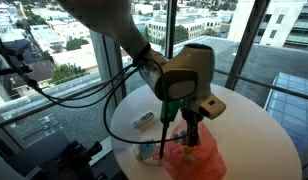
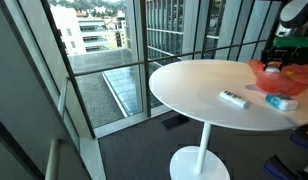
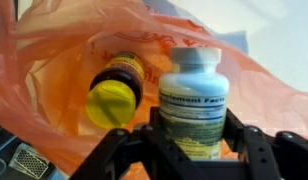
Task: Put the white bottle into the carrier bag
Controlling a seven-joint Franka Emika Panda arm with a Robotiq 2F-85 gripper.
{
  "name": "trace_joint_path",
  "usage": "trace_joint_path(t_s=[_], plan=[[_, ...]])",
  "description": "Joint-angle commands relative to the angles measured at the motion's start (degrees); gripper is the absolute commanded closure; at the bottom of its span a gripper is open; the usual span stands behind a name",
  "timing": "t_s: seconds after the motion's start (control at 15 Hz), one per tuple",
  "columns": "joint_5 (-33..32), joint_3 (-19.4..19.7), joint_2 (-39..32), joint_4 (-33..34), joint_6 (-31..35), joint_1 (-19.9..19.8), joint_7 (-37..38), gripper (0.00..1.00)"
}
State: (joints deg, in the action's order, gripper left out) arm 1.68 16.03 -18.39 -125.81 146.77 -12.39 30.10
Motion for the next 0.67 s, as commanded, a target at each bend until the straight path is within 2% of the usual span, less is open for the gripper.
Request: trace_joint_path(t_s=[0.0,0.07,0.13,0.2,0.27,0.33,0.4,0.6], plan=[[1.43,0.47,-1.10,1.96,-1.49,0.26,-1.98,0.64],[1.23,0.55,-1.07,1.90,-1.50,0.37,-1.90,0.50],[1.21,0.56,-1.07,1.90,-1.55,0.40,-1.88,0.49],[1.06,0.59,-0.91,1.78,-1.59,0.52,-1.83,0.26],[1.01,0.60,-0.83,1.73,-1.64,0.57,-1.82,0.21],[0.85,0.62,-0.62,1.59,-1.68,0.69,-1.79,0.08],[0.77,0.63,-0.42,1.48,-1.70,0.79,-1.77,0.01],[0.31,0.65,0.84,0.86,-2.36,1.36,-1.93,0.00]])
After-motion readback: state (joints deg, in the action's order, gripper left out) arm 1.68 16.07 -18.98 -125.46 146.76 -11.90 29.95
